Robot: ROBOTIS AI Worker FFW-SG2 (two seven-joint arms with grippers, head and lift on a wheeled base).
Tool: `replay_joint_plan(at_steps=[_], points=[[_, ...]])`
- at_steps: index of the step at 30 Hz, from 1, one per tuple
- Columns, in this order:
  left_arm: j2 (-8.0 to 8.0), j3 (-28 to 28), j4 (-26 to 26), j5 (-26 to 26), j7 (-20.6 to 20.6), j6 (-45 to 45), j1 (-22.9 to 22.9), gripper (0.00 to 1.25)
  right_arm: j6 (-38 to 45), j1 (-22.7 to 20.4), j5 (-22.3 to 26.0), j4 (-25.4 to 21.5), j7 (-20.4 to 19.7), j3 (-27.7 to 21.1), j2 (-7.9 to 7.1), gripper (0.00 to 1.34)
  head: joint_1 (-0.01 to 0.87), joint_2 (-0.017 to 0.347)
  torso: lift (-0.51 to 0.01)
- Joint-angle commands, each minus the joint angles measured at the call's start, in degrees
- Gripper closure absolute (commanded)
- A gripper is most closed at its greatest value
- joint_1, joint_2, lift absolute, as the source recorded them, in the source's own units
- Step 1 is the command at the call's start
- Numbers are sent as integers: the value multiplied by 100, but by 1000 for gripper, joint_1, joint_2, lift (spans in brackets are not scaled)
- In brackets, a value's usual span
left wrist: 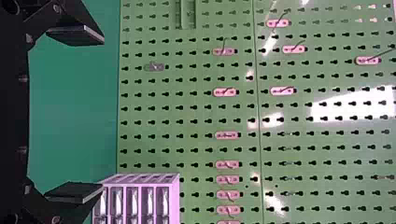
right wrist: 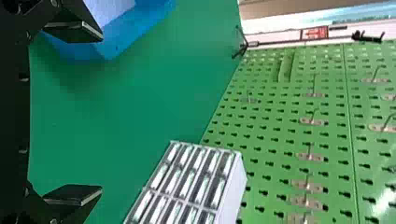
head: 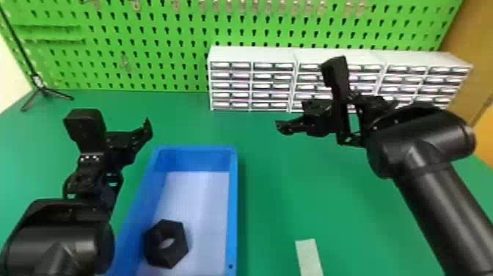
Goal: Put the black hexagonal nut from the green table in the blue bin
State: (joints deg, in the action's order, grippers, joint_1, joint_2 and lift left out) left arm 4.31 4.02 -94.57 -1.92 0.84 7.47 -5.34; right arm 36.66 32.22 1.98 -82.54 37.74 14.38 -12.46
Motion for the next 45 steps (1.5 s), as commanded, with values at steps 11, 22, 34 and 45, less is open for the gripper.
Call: replay_joint_plan(at_steps=[11, 22, 34, 45], points=[[0, 11, 0, -11, 4, 0, 6, 170, -669, -471, -75, 81, -706, -928, 411, 153, 683, 28, -96], [0, 11, 0, -11, 4, 0, -3, 170, -1451, -884, 92, 63, -1480, -1227, 587, 153, 683, 28, -96], [0, 11, 9, -11, 22, 0, -3, 170, -1978, -1297, 40, 10, -2034, -1561, 807, 153, 683, 28, -96], [0, -50, 9, -72, 127, 88, 15, 170, -2761, -1587, -40, -34, -2701, -1579, 912, 153, 683, 28, -96]])
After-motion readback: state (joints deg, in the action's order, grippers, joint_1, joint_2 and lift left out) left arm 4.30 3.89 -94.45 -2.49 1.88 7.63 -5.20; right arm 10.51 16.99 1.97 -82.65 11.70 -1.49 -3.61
